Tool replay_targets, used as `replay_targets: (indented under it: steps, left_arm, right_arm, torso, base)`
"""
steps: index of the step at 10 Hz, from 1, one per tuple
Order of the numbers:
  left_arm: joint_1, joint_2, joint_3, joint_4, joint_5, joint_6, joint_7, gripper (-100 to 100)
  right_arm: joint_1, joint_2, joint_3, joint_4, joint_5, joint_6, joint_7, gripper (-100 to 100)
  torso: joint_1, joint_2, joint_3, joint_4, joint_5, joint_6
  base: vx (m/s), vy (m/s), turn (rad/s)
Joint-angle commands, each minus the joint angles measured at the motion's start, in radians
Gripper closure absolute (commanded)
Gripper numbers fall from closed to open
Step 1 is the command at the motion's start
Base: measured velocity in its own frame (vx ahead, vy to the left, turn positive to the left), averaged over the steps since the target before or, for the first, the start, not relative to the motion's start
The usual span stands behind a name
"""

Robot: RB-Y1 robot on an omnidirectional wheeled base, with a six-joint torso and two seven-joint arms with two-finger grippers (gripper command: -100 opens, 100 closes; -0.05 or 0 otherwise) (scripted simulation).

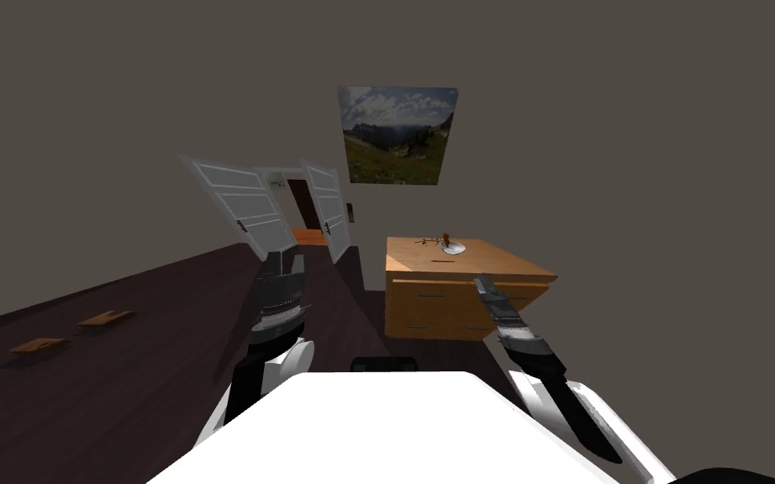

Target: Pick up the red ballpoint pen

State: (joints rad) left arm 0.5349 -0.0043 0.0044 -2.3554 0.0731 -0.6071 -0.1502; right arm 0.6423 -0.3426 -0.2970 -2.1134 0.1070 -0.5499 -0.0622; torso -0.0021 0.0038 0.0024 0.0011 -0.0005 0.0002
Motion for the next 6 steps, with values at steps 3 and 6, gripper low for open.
replay_targets:
  steps: [3,6]
  left_arm:
    - [0.0,0.0,0.0,0.0,0.0,0.0,0.0,0]
    - [0.0,0.0,0.0,0.0,0.0,0.0,0.0,0]
  right_arm:
    - [0.042,-0.094,-0.074,0.069,0.022,-0.023,-0.014,-100]
    - [0.08,-0.177,-0.137,0.146,0.054,-0.051,-0.022,-100]
  torso:
    - [0.0,0.001,0.001,0.0,0.0,0.0]
    - [0.0,-0.001,0.0,0.0,0.0,0.0]
  base:
    - [-0.073,-0.001,0.214]
    - [-0.055,0.006,0.175]
